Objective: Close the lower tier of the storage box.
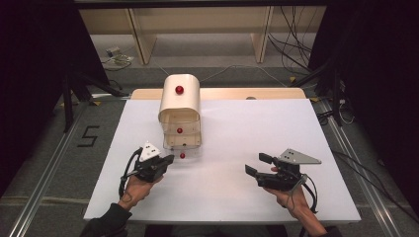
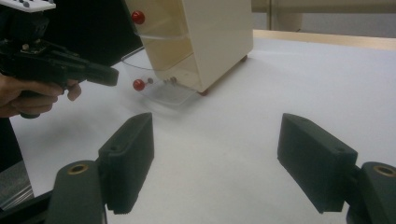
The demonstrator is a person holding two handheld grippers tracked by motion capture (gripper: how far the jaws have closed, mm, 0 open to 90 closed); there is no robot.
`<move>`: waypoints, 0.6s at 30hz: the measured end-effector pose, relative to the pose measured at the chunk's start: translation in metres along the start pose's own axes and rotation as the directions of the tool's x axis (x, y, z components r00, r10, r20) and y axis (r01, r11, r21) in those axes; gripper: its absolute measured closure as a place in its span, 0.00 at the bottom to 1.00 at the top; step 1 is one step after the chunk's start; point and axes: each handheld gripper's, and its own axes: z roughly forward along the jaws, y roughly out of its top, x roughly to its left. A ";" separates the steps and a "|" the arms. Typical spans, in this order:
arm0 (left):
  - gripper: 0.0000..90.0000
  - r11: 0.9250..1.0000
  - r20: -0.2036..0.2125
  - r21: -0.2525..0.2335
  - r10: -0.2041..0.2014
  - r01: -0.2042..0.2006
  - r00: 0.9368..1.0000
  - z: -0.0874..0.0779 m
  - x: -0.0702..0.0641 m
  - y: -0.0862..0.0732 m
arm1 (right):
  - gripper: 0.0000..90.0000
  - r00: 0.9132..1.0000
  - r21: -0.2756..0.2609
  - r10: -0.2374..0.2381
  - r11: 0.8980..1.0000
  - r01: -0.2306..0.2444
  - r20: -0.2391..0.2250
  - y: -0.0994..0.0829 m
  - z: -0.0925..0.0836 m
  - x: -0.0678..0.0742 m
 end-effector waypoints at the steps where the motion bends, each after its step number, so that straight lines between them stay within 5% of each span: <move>1: 0.99 1.000 0.001 -0.002 -0.001 0.001 1.000 0.001 0.000 0.000 | 0.31 1.000 -0.001 -0.002 1.000 0.002 0.000 0.000 0.000 0.000; 18: 0.99 1.000 -0.012 -0.003 -0.006 0.006 1.000 0.009 0.003 0.001 | 0.31 1.000 0.002 0.003 1.000 -0.003 0.002 -0.001 -0.003 0.001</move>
